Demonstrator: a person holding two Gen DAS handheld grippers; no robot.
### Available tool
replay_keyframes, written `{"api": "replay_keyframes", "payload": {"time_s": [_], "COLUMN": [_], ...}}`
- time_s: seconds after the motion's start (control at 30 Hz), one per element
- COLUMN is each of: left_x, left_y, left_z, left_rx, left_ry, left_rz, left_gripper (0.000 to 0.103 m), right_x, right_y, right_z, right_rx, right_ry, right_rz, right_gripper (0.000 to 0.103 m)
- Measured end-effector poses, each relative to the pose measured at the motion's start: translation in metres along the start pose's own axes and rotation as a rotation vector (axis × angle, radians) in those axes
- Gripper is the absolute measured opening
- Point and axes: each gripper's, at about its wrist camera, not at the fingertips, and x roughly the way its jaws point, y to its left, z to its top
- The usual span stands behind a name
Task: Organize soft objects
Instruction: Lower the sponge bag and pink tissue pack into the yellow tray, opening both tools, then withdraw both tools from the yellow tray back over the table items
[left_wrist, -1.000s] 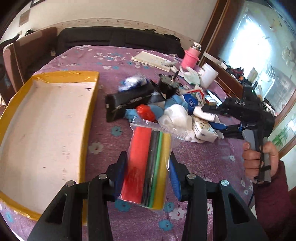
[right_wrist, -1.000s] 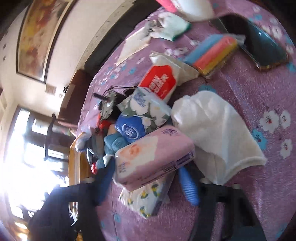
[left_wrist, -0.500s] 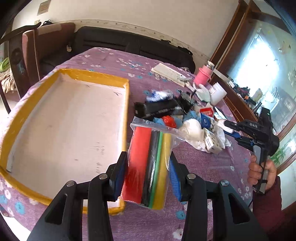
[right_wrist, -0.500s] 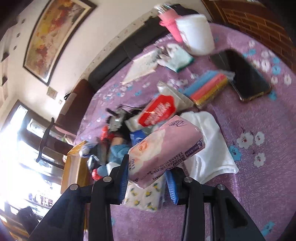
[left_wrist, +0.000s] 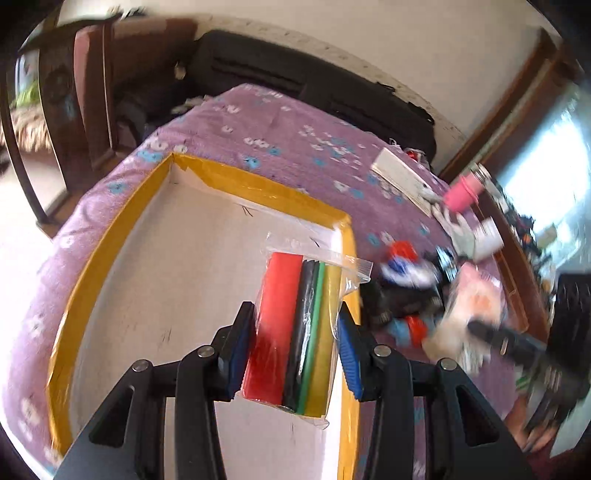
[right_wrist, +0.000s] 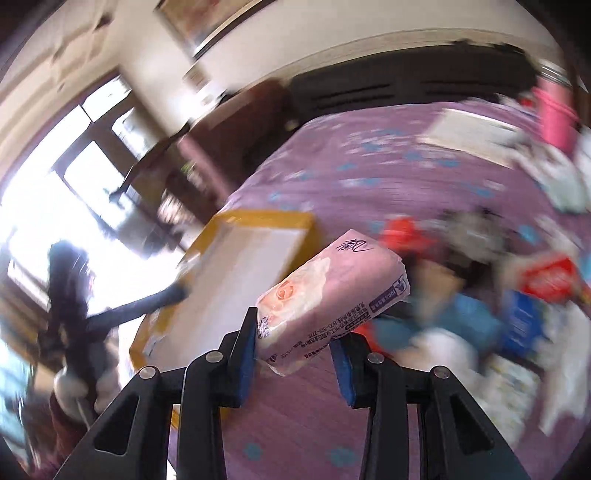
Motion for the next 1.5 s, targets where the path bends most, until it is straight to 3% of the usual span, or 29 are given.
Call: {"api": "replay_keyframes", "payload": {"time_s": [0.17,0.3,0.4,0.47,0.53,0.8,0.9,0.97,1.0,1.1,1.17,1.23,1.33,1.4,1.5], "left_x": [0.043,0.068,0.075,0.075,0.071,0.022,-0.002,-0.016,-0.025,-0.047,-0.049,-0.040,-0.017,-0.009,-0.010], "left_y": [0.016,0.025,0.030,0.032,0.034,0.012,-0.015,-0.032,-0.043,-0.066,-0.075,-0.085,-0.104,-0.112,-0.124], "left_z": [0.027,0.032,0.035,0.036,0.038,0.028,0.017,0.011,0.007,-0.008,-0.016,-0.024,-0.039,-0.053,-0.067], "left_rx": [-0.065,-0.113,-0.136,-0.143,-0.147,-0.062,0.013,0.036,0.051,0.092,0.093,0.109,0.156,0.157,0.170], "left_ry": [0.028,0.042,0.038,0.027,0.007,-0.105,-0.191,-0.242,-0.272,-0.342,-0.341,-0.265,-0.137,-0.120,-0.168], "left_rz": [-0.010,-0.027,-0.034,-0.038,-0.040,0.033,0.096,0.145,0.154,0.070,0.017,-0.051,-0.077,-0.090,-0.045], "left_gripper": [0.041,0.041,0.053,0.067,0.072,0.072,0.083,0.097,0.098,0.099,0.099,0.099,0.099,0.099,0.099], "right_x": [0.066,0.110,0.133,0.139,0.138,0.067,0.032,0.007,-0.005,-0.045,-0.066,-0.079,-0.089,-0.093,-0.099], "right_y": [0.047,0.061,0.060,0.059,0.056,0.034,0.017,0.008,0.004,-0.006,-0.013,-0.024,-0.051,-0.076,-0.102], "right_z": [0.020,0.034,0.043,0.046,0.048,0.044,0.041,0.039,0.037,0.027,0.017,0.006,-0.008,-0.018,-0.030], "right_rx": [-0.174,-0.242,-0.254,-0.270,-0.271,-0.182,-0.128,-0.112,-0.108,-0.111,-0.132,-0.140,-0.100,-0.035,0.033], "right_ry": [0.094,0.146,0.168,0.158,0.128,-0.021,-0.077,-0.123,-0.149,-0.246,-0.298,-0.312,-0.294,-0.266,-0.248], "right_rz": [-0.022,-0.065,-0.107,-0.152,-0.179,-0.178,-0.216,-0.280,-0.306,-0.394,-0.426,-0.456,-0.490,-0.516,-0.534], "right_gripper": [0.040,0.040,0.044,0.054,0.064,0.064,0.065,0.069,0.075,0.094,0.102,0.102,0.102,0.102,0.102]}}
